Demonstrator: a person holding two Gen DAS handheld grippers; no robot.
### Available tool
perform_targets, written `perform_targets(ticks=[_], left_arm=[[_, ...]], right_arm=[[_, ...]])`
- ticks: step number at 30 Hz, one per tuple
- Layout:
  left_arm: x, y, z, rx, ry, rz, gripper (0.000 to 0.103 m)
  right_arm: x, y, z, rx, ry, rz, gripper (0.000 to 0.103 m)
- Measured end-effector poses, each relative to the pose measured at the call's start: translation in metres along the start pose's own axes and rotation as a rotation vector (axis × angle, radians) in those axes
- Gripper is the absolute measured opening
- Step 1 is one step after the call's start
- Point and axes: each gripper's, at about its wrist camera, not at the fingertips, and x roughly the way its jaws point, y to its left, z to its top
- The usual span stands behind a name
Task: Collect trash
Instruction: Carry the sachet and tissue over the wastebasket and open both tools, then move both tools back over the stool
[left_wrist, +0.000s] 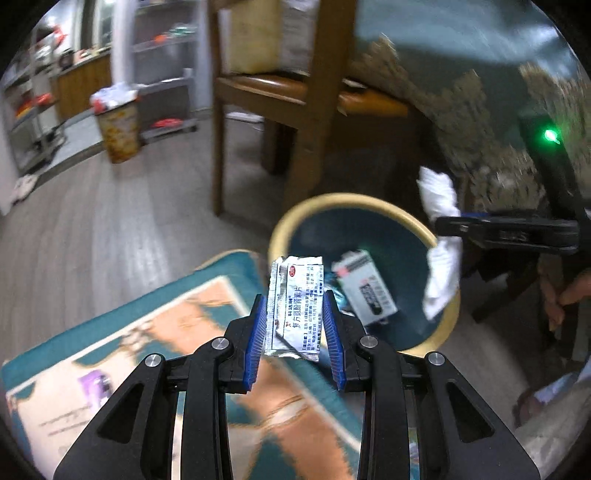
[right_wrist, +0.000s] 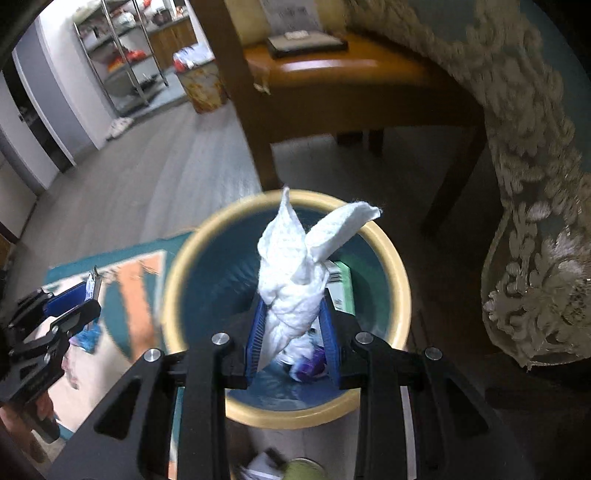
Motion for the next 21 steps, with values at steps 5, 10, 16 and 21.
perform_targets(ticks=[5, 10, 16, 21], left_arm=[[0.03, -0.024, -0.001, 0.051, 0.041, -0.025, 0.032], [0.048, -0.038, 0.003, 0.078, 0.053, -0.038, 0.032], [0.05, -0.036, 0.007, 0.06, 0.028, -0.048, 0.041], [0.045, -0.029, 0.009, 0.045, 0.018, -0.039, 0.052]], right_arm=[[0.019, -0.01, 0.0, 0.007, 0.04, -0.021, 0.028], [0.022, -0.005, 0.001, -0.022, 0.037, -0.05, 0.028], [0.018, -0.006, 0.005, -0.001, 0.002, -0.048, 0.046], [0.011, -0.009, 0.009, 0.034, -0.035, -0.034, 0.053]])
